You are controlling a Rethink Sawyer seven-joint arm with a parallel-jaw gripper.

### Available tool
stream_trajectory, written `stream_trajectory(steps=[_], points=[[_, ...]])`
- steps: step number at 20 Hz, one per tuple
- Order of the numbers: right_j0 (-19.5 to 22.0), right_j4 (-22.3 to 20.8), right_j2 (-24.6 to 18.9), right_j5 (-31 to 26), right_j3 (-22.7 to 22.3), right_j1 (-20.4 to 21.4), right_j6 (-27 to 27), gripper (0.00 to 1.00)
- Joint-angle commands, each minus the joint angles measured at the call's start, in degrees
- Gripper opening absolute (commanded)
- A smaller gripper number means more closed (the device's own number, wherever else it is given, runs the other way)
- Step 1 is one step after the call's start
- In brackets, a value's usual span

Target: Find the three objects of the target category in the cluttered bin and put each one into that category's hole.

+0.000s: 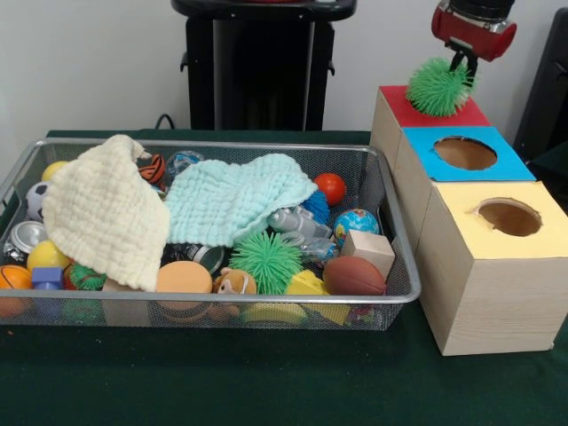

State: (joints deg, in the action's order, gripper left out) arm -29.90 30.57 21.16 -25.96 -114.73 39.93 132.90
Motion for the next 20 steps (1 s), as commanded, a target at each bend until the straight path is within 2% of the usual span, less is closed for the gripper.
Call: stream_trajectory(steps=[1,11,15,17,20], points=[[-1.9,3.8,-0.6,-4.7,5.7,-7.0,21.2,0.00],[1.0,4.8,-3.3,1.1,2.7,-7.0,16.4,0.00],[3.4,4.2,-4.9,4.0,0.4,-6.2,13.7,0.00],[3.9,3.8,-5.1,4.1,-0.3,-5.5,13.0,0.00],[3.9,2.5,-3.5,1.4,0.1,-4.3,12.6,0.00]])
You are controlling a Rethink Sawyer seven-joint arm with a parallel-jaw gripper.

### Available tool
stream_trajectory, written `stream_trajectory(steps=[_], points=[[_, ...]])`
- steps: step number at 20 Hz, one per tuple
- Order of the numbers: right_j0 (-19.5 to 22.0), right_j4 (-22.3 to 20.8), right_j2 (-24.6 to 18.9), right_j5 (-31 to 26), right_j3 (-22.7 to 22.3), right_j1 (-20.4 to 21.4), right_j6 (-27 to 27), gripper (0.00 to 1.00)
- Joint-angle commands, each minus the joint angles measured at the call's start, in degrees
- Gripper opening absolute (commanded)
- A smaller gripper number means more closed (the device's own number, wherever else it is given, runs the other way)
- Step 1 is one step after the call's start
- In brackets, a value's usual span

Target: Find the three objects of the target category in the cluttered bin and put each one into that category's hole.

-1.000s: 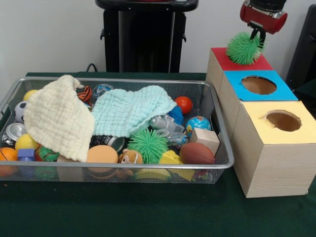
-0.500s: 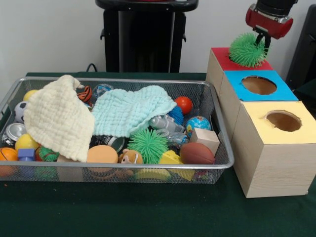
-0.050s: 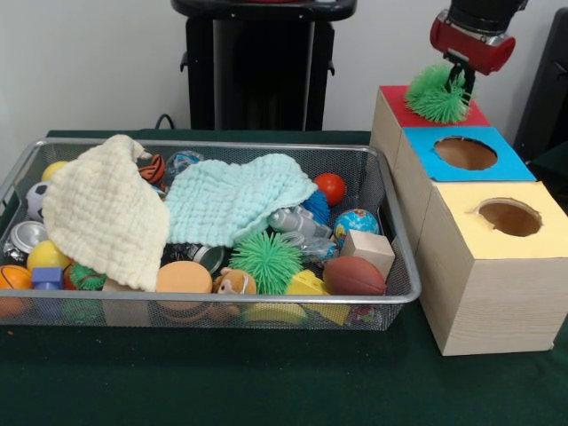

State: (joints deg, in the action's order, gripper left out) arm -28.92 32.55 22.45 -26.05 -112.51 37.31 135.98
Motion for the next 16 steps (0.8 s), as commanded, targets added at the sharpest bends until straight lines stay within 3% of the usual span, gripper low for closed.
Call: stream_trajectory(steps=[1,9,16], points=[[2.9,0.0,-4.2,0.4,-1.9,-1.3,9.4,0.00],[5.9,-1.8,-4.4,2.3,-5.1,0.4,5.5,0.00],[6.3,-2.1,-4.7,4.6,-5.4,-0.8,6.1,0.00]])
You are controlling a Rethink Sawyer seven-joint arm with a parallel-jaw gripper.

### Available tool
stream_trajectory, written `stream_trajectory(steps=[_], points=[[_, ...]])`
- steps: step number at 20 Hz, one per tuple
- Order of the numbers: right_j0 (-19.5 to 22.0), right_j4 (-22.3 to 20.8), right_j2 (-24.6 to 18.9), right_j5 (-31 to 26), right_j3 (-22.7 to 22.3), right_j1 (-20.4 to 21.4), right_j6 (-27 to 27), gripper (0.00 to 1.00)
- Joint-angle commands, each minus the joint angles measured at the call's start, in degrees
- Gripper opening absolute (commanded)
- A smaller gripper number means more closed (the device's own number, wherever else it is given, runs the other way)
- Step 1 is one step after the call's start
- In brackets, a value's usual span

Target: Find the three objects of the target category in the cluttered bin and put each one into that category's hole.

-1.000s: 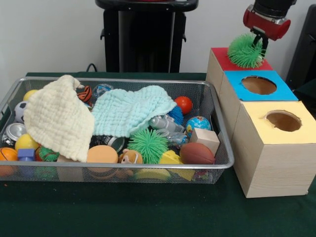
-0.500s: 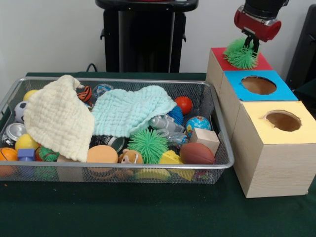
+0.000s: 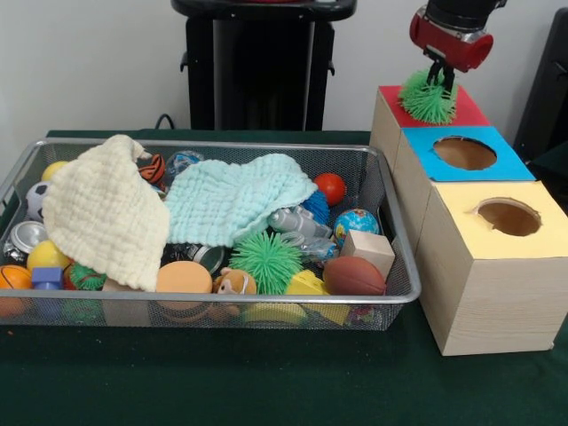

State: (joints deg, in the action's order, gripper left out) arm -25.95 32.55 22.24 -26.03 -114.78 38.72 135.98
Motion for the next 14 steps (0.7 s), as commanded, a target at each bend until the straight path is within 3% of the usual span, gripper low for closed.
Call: stream_trajectory(steps=[1,4,10,11,14], points=[[3.6,-2.2,-4.6,5.1,-3.3,-2.3,5.9,0.00],[6.7,-2.8,-7.1,8.8,-4.7,-2.8,3.5,0.00],[7.5,-4.3,-8.0,9.5,-4.6,-3.2,3.5,0.00],[7.4,-4.9,-8.0,9.4,-4.3,-3.3,4.4,1.00],[7.4,-5.5,-7.8,9.6,-4.2,-3.5,4.3,1.00]])
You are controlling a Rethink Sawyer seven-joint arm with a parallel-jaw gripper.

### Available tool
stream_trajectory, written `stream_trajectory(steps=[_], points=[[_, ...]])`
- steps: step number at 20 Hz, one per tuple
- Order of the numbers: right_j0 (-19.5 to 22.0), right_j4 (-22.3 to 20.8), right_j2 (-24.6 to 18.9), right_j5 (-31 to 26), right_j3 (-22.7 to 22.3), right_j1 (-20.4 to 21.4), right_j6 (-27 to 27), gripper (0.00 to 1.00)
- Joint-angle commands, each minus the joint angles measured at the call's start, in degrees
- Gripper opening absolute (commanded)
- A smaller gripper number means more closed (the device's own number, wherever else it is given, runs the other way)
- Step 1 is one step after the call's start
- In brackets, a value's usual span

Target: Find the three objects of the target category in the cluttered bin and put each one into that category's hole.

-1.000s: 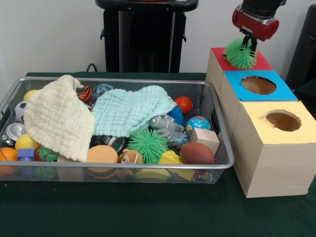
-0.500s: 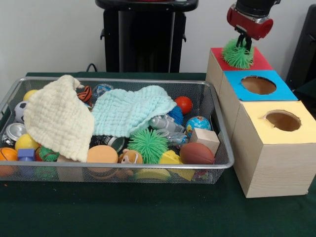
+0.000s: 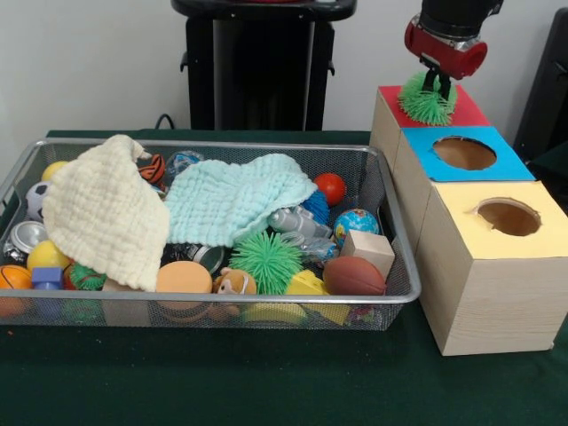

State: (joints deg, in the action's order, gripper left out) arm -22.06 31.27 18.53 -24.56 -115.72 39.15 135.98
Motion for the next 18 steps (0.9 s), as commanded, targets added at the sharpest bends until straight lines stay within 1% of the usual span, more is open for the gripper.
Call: stream_trajectory(steps=[1,5,11,15,18], points=[[3.8,-4.4,-4.3,8.2,-3.3,-3.9,4.5,1.00],[4.7,-5.3,-5.1,9.5,-3.8,-3.9,5.3,1.00],[4.9,-6.4,-5.4,10.9,-4.0,-4.0,6.0,1.00],[4.3,-6.2,-4.8,9.5,-3.7,-3.1,6.8,1.00],[3.5,-6.1,-3.8,6.5,-3.3,-1.6,7.0,1.00]])
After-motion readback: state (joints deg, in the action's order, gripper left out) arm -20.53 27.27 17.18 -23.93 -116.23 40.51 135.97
